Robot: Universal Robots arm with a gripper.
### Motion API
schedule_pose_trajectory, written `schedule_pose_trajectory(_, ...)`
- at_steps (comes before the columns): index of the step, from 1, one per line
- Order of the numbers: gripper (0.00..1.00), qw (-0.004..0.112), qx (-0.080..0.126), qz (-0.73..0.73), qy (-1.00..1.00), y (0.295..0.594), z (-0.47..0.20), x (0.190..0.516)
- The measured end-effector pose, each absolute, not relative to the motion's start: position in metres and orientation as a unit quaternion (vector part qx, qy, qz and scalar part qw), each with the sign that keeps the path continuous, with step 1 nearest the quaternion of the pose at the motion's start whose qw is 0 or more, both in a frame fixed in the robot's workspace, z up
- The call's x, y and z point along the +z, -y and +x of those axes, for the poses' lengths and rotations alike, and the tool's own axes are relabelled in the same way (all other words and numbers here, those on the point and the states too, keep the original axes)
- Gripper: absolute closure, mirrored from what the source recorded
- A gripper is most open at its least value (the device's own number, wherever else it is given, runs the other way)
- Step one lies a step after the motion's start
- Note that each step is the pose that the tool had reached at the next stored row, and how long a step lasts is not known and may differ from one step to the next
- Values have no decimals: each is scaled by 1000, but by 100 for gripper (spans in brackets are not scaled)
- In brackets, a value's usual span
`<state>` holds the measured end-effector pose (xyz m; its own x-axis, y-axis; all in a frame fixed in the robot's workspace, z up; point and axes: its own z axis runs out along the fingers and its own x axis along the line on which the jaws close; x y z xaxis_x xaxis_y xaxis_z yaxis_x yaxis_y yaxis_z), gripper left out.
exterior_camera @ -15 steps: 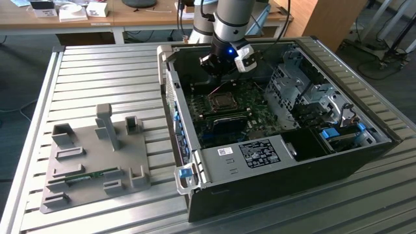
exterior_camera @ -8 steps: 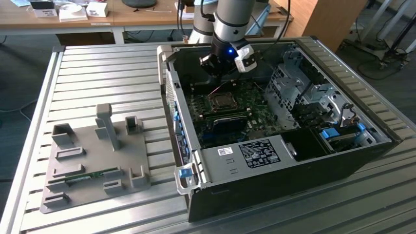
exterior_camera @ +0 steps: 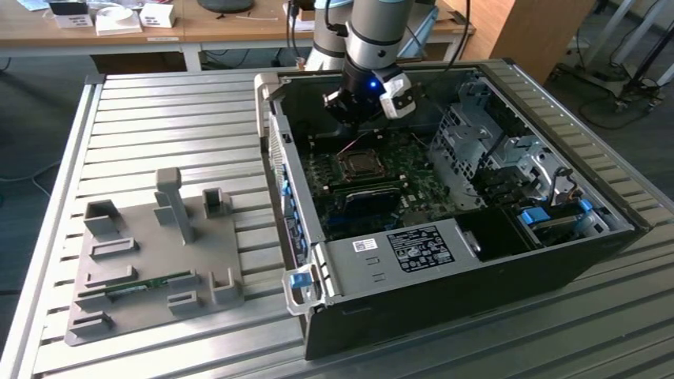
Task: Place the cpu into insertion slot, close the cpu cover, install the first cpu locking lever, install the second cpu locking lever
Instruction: 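Install the first cpu locking lever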
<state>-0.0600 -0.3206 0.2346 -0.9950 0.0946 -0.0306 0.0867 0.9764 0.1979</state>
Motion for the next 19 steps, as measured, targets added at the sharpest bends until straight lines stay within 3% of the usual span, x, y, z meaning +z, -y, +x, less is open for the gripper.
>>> schedule_pose_trajectory(19, 89, 20, 99, 46, -994, 321, -59, 230)
